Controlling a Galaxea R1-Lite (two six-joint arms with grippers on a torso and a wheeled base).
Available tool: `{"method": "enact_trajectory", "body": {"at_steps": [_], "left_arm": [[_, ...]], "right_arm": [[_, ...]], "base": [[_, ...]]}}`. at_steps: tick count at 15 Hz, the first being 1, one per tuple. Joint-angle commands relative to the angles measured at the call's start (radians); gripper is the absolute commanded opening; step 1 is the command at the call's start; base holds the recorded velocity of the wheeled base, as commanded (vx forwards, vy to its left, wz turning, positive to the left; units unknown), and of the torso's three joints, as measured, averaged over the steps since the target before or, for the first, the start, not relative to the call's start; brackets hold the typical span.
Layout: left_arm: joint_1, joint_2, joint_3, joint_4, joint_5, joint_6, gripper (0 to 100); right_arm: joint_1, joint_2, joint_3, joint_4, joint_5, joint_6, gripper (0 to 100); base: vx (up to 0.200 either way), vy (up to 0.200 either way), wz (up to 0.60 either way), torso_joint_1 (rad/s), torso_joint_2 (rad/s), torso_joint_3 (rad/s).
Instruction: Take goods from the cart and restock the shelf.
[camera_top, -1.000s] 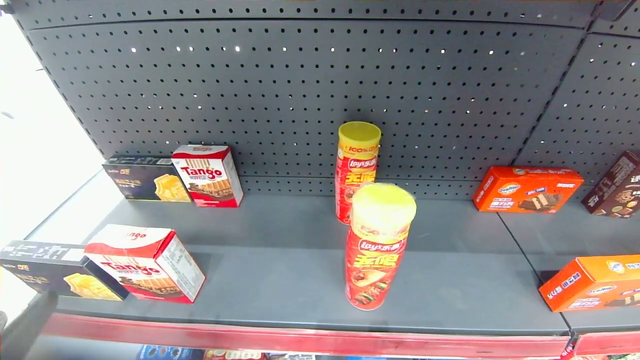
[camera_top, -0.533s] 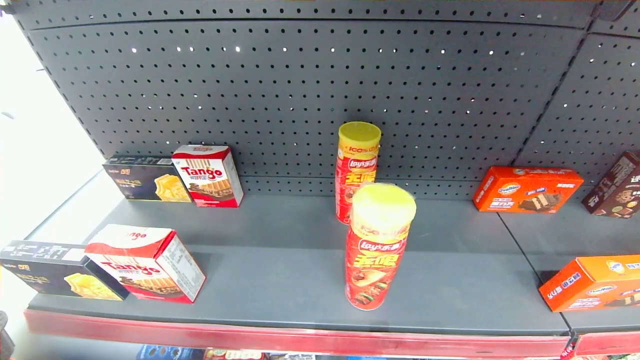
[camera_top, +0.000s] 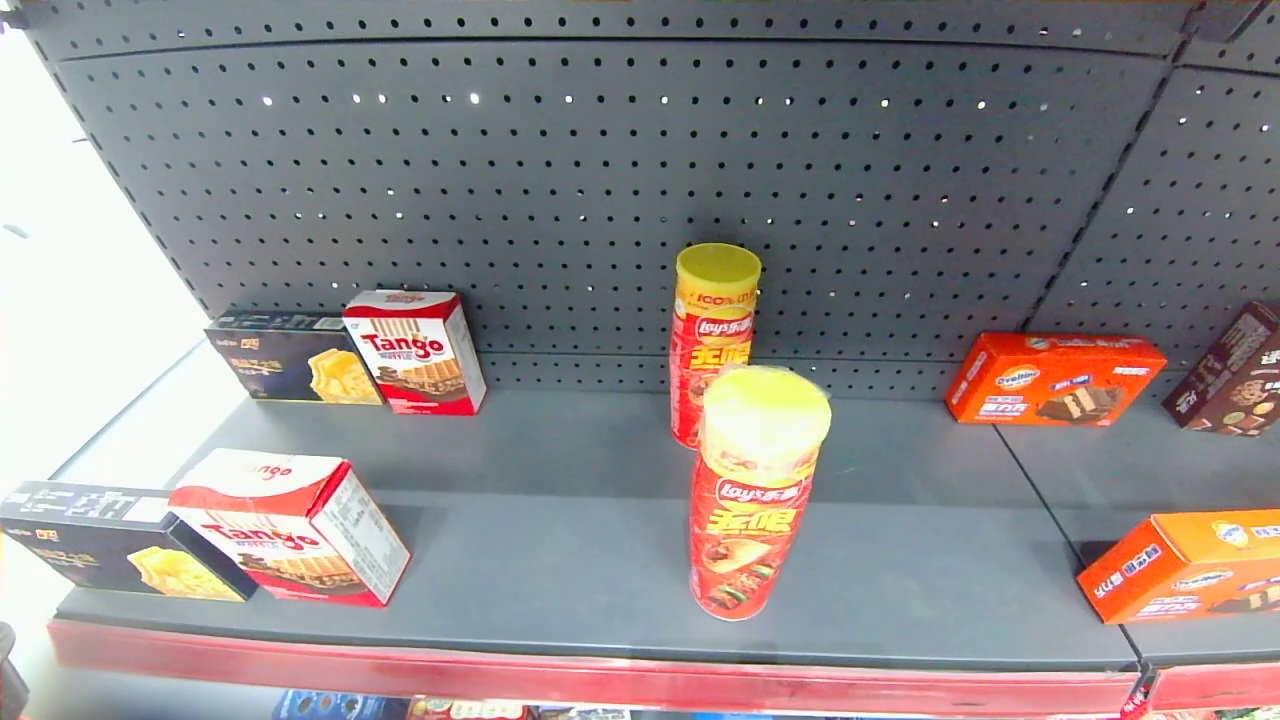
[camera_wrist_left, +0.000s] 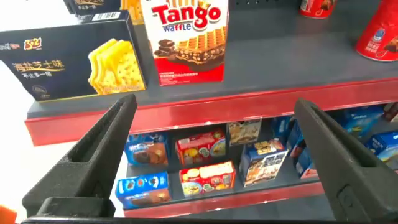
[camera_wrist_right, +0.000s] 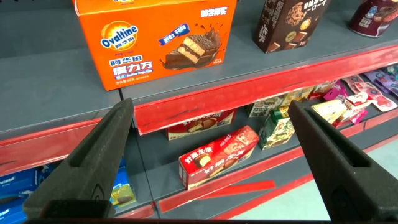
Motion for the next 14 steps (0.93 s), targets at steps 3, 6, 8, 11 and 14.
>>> {"method": "enact_trajectory", "body": {"at_steps": [3,6,8,11,14], "left_arm": [[0.002,0.003,-0.002,0.069,0.240,0.015,100],[0.003,0.038,-0.003,0.066,0.201,0.021,100],[-0.009,0.015,-0.002,0.063,0.137,0.026,100],[-0.003,0.003,-0.002,0.061,0.125,0.020,100],[-0.003,0.003,-0.003,0.066,0.126,0.006,100]], "right_arm": [[0.000,0.001,0.000,0.000,0.000,0.000,100],[0.000,0.001,0.000,0.000,0.000,0.000,100],[0.000,0.001,0.000,0.001,0.000,-0.002,100],[0.000,0.001,0.000,0.001,0.002,-0.011,100],[0.171,0.145,-0.176,0.009,0.023,-0.019,100]], "base": [[0.000,0.000,0.00,0.000,0.00,0.000],[0.000,0.000,0.00,0.000,0.00,0.000],[0.000,0.000,0.00,0.000,0.00,0.000],[0.000,0.000,0.00,0.000,0.00,0.000],[0.000,0.000,0.00,0.000,0.00,0.000]]}}
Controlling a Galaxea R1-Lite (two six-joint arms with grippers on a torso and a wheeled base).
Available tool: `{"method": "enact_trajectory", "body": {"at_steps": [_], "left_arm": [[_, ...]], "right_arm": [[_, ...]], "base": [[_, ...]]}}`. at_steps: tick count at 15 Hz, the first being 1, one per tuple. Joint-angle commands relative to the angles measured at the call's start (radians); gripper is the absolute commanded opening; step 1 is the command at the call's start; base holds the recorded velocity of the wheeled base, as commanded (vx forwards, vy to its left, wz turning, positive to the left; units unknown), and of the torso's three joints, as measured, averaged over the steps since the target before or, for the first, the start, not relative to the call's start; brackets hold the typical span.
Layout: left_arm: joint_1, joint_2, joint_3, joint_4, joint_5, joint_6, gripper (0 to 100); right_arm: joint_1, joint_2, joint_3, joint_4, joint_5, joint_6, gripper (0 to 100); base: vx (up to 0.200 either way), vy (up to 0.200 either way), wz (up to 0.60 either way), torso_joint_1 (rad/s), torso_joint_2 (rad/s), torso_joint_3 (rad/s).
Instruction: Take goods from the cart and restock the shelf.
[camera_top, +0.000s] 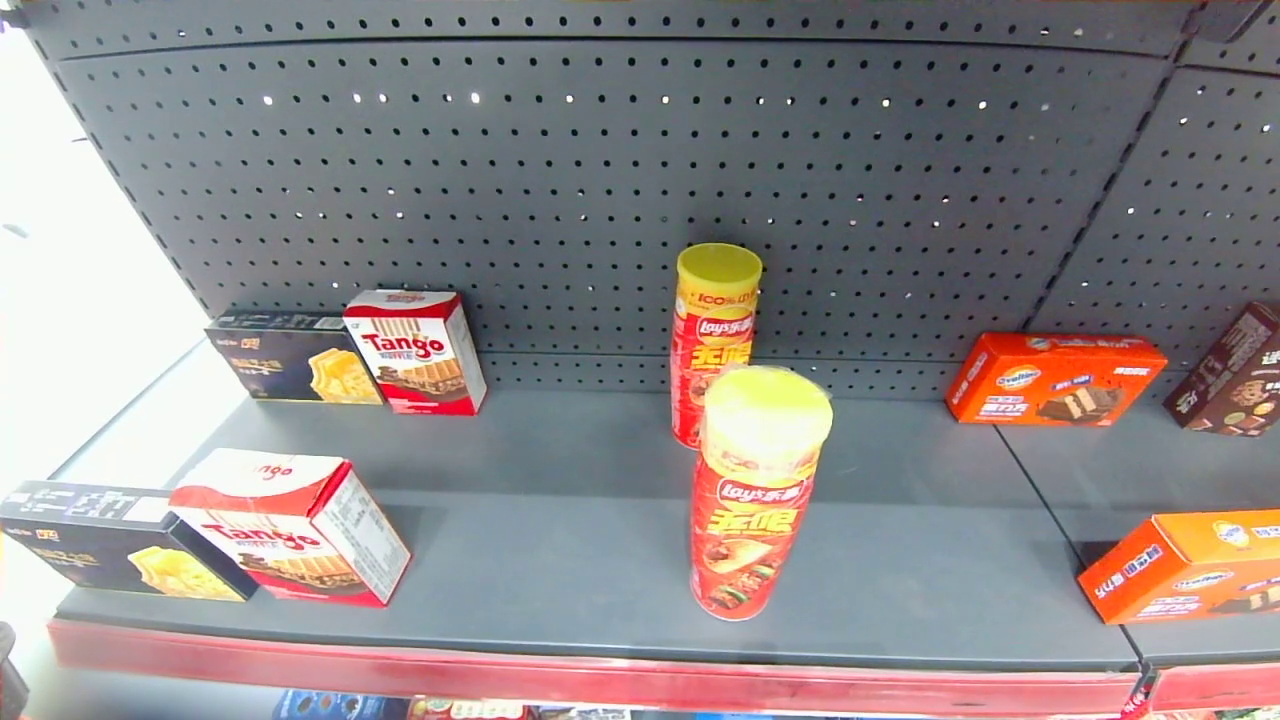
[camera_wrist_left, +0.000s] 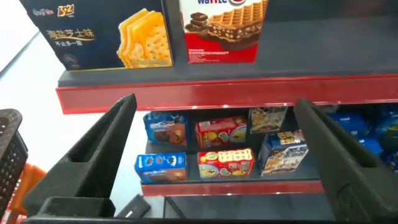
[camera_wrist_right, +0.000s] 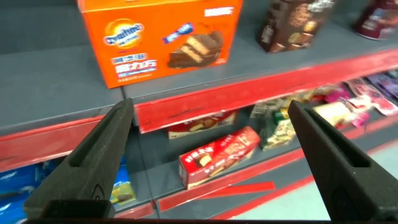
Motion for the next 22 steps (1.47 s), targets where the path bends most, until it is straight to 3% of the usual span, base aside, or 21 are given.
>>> {"method": "enact_trajectory", "body": {"at_steps": [1,3,4,8,9,12,18,22], "left_arm": [[0.001,0.003,-0.001,-0.002,0.002,-0.002,100],[0.000,0.003,-0.002,0.004,-0.001,0.000,100],[0.000,0.003,-0.002,0.004,-0.001,0.000,100],[0.001,0.003,-0.001,0.001,0.001,-0.003,100],[0.001,0.003,-0.001,0.000,0.002,-0.005,100],[0.001,0.003,-0.001,0.000,0.002,-0.010,100],[0.001,0.003,-0.001,0.000,0.002,-0.008,100],[0.001,0.003,-0.001,0.000,0.002,-0.010,100]], "right_arm": [[0.150,0.350,-0.302,0.016,0.020,0.013,100],[0.268,0.506,-0.405,0.005,0.187,0.010,100],[0.328,0.586,-0.455,0.005,0.221,0.007,100],[0.594,0.888,-0.609,-0.018,0.170,-0.015,100],[0.677,0.957,-0.619,-0.044,0.135,-0.013,100],[0.811,1.107,-0.596,-0.153,0.090,-0.015,100],[0.858,1.276,-0.615,-0.226,0.084,-0.030,100],[0.938,1.377,-0.662,-0.242,0.035,-0.030,100]], "base": [[0.000,0.000,0.00,0.000,0.00,0.000],[0.000,0.000,0.00,0.000,0.00,0.000],[0.000,0.000,0.00,0.000,0.00,0.000],[0.000,0.000,0.00,0.000,0.00,0.000],[0.000,0.000,0.00,0.000,0.00,0.000],[0.000,0.000,0.00,0.000,0.00,0.000],[0.000,0.000,0.00,0.000,0.00,0.000],[0.000,0.000,0.00,0.000,0.00,0.000]]}}
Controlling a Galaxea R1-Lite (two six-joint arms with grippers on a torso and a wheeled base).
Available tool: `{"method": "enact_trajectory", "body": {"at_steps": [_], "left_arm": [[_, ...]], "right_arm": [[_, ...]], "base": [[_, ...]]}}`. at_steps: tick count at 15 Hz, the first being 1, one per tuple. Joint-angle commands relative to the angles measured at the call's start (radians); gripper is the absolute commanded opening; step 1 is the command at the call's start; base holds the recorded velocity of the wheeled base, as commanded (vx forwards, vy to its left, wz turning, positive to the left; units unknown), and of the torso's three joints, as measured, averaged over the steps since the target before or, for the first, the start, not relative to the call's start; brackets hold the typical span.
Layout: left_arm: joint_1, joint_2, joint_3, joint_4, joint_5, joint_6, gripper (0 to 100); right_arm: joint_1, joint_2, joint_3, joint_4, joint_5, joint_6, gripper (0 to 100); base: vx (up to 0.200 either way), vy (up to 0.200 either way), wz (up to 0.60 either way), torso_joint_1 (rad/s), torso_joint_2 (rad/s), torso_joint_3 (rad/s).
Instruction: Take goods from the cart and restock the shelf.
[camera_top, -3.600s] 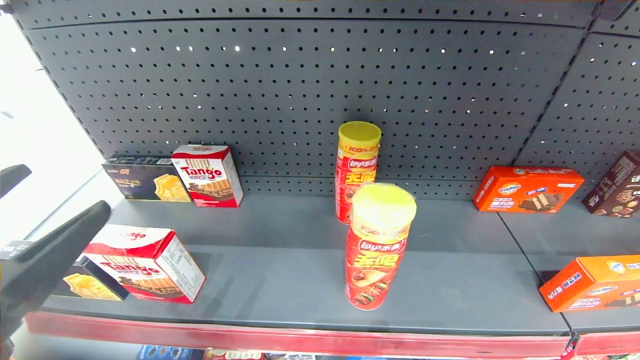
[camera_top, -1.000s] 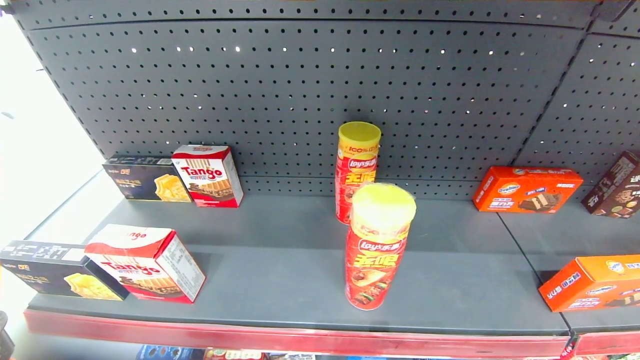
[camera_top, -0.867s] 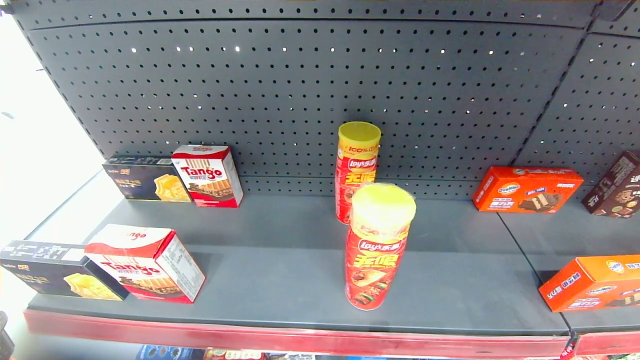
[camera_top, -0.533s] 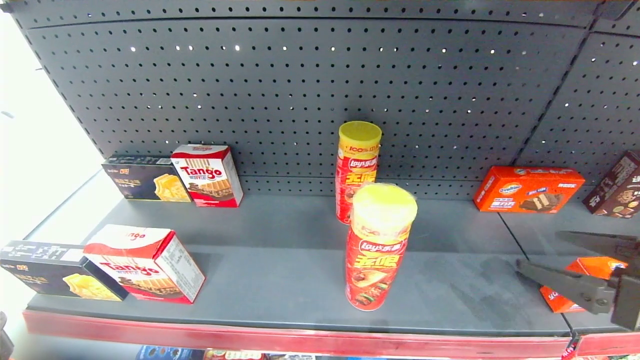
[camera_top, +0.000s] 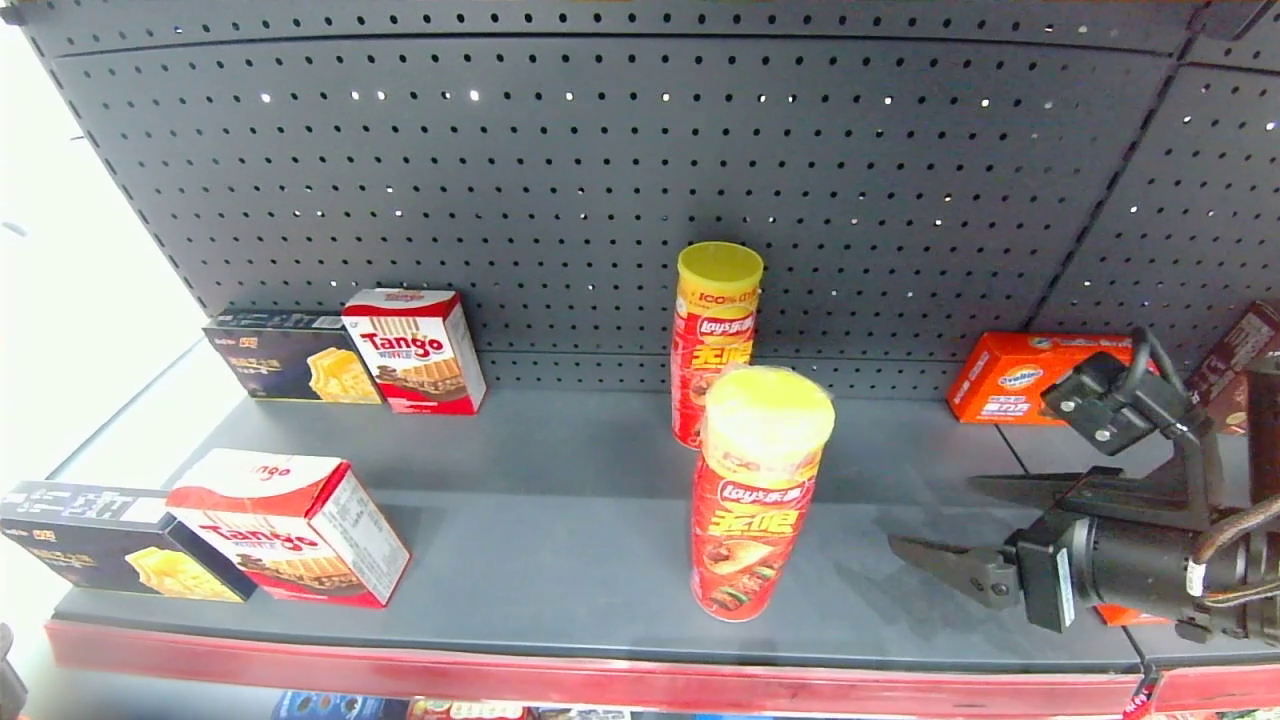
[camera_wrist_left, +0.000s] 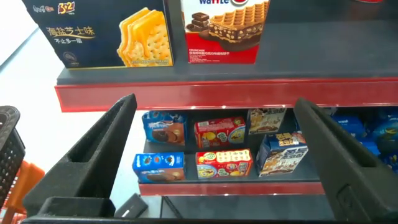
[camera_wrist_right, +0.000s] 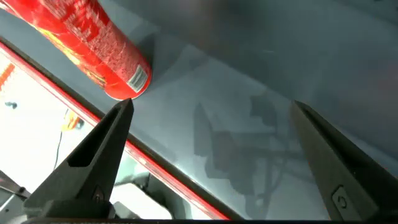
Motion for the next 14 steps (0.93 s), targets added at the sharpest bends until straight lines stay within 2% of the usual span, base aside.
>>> {"method": "enact_trajectory", "body": {"at_steps": [1,14], "left_arm": [[0.000,0.003,0.000,0.000,0.000,0.000,100],[0.000,0.003,0.000,0.000,0.000,-0.001,100]], "right_arm": [[0.030,0.079,-0.031,-0.001,-0.004,0.000,100],[0.100,0.265,-0.175,-0.006,-0.007,-0.023,100]], "base": [[0.000,0.000,0.00,0.000,0.00,0.000],[0.000,0.000,0.00,0.000,0.00,0.000]]}}
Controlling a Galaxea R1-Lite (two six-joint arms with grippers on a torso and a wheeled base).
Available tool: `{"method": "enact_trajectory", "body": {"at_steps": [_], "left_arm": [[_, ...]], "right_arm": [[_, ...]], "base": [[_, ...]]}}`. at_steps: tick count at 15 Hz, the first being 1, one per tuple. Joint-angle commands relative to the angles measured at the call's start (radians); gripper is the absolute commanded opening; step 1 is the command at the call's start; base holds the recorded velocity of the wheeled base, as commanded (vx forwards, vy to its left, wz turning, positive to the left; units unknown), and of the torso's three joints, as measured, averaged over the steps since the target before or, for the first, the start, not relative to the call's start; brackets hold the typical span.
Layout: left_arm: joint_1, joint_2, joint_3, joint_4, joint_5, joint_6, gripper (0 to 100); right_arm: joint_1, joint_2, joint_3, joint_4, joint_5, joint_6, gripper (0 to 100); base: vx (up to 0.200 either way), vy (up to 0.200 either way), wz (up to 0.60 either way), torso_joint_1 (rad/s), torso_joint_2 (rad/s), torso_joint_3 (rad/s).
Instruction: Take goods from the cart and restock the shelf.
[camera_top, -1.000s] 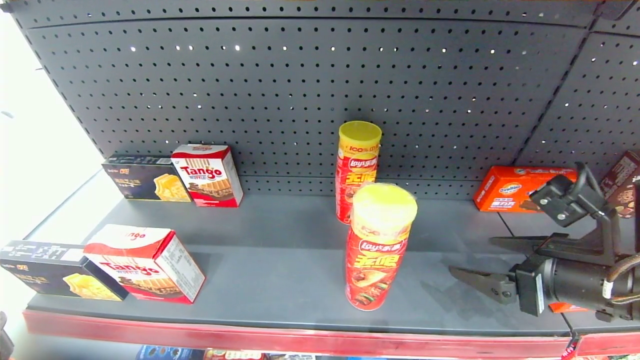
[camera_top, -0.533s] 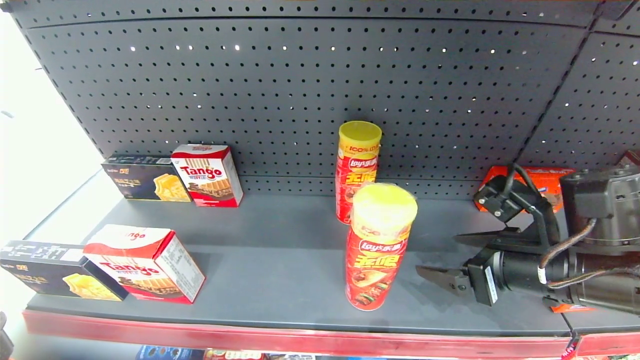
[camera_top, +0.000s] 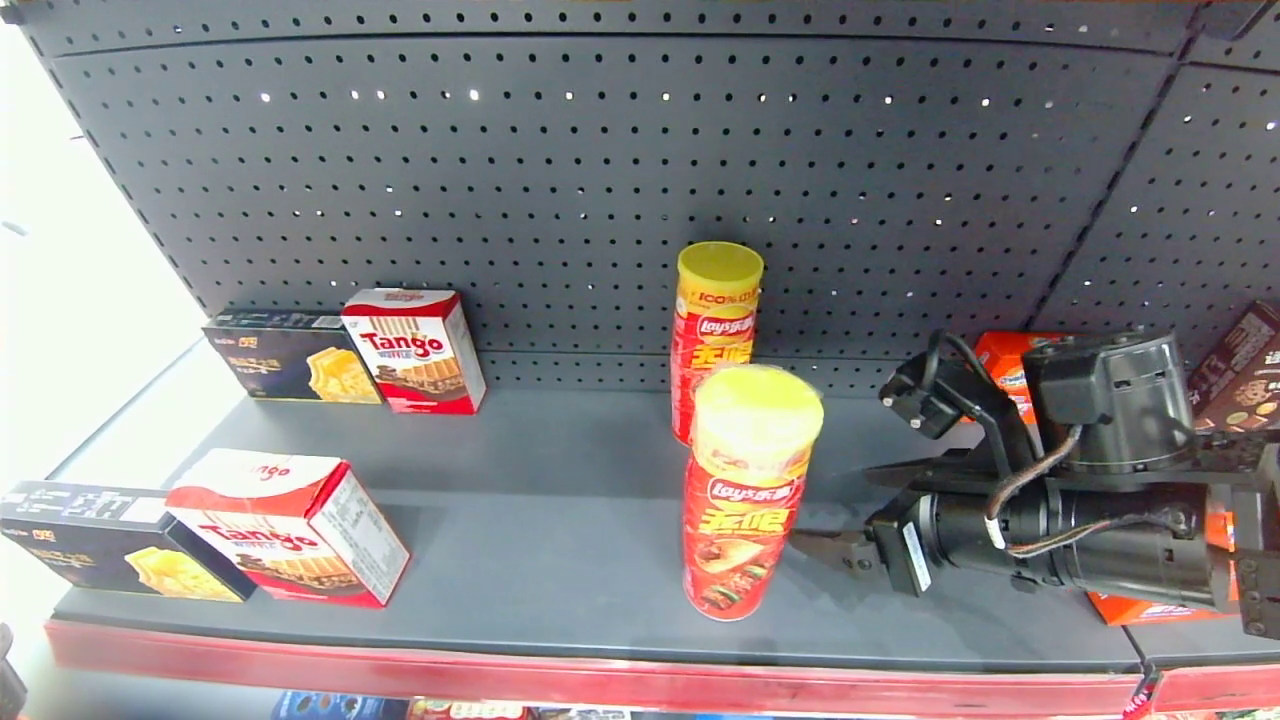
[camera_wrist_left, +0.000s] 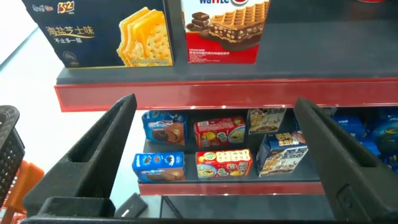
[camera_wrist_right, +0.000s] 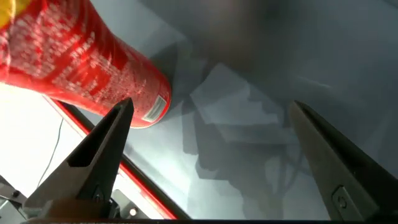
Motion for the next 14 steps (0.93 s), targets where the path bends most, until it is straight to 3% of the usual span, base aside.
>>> {"method": "enact_trajectory", "body": {"at_steps": [1,12,14], "left_arm": [[0.000,0.002,0.000,0.000,-0.001,0.001,100],[0.000,0.002,0.000,0.000,0.001,0.000,100],[0.000,0.002,0.000,0.000,0.001,0.000,100]], "right_arm": [[0.011,0.023,-0.011,0.000,0.000,0.000,100],[-0.001,-0.015,-0.002,0.000,-0.018,0.003,100],[-0.066,-0.081,0.043,0.000,-0.018,0.004,100]], "base": [[0.000,0.000,0.00,0.000,0.00,0.000],[0.000,0.000,0.00,0.000,0.00,0.000],[0.000,0.000,0.00,0.000,0.00,0.000]]}}
